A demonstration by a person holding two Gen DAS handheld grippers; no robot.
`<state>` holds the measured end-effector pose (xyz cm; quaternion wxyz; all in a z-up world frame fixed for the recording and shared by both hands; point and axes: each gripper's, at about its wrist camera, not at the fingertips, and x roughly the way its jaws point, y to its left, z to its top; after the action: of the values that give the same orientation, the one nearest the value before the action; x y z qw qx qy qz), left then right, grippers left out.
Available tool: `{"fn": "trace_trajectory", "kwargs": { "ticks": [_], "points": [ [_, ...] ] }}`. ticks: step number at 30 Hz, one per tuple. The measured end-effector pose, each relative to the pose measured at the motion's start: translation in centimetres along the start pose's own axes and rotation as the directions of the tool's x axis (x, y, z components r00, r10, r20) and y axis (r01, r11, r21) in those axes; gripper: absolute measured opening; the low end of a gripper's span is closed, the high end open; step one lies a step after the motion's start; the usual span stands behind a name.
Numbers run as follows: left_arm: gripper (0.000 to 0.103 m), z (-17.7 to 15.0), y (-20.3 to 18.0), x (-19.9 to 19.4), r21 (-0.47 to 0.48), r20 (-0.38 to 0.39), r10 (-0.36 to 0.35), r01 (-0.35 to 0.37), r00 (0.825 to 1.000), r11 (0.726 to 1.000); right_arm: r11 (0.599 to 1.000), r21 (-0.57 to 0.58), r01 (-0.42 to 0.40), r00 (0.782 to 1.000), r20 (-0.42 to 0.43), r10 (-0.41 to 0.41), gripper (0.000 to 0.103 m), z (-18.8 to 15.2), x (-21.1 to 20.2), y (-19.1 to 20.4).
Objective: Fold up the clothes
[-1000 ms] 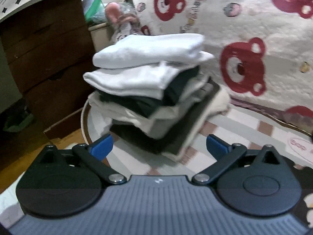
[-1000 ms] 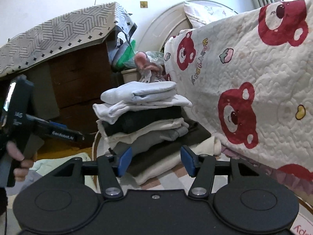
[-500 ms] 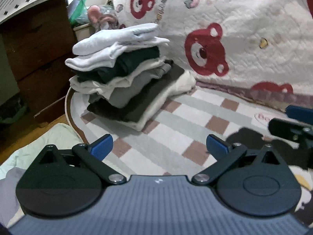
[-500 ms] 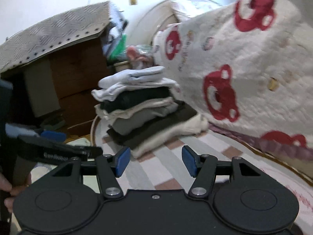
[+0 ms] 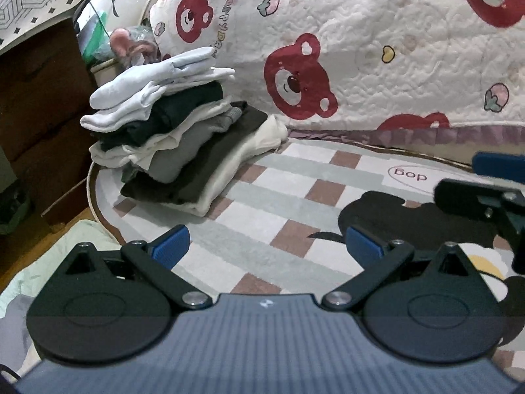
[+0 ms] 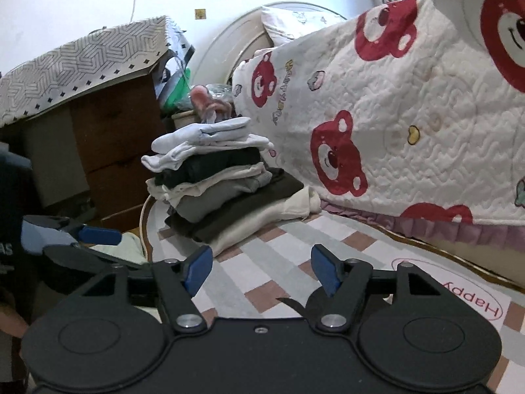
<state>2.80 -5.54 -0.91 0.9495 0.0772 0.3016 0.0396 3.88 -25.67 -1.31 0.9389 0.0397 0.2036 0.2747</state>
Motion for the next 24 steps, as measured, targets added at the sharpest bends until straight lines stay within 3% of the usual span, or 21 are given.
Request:
{"fn": "trace_trajectory", "kwargs": {
  "ticks": [7, 24],
  "points": [
    [0.103, -0.2, -0.3, -0.1, -0.001, -0.007, -0.005, 0.005, 1.0, 1.0, 0.999, 0.024, -0.028, 0.999, -0.015, 0.028, 0.073, 0.1, 1.2, 0.8],
    [0.103, -0.4, -0.4, 0.1, 0.015, -0.024, 0.004, -0.003, 1.0, 1.0, 0.996, 0.084, 0.016, 0.999, -0.038, -0.013, 0.074, -0.5, 1.8, -0.3]
  ]
}}
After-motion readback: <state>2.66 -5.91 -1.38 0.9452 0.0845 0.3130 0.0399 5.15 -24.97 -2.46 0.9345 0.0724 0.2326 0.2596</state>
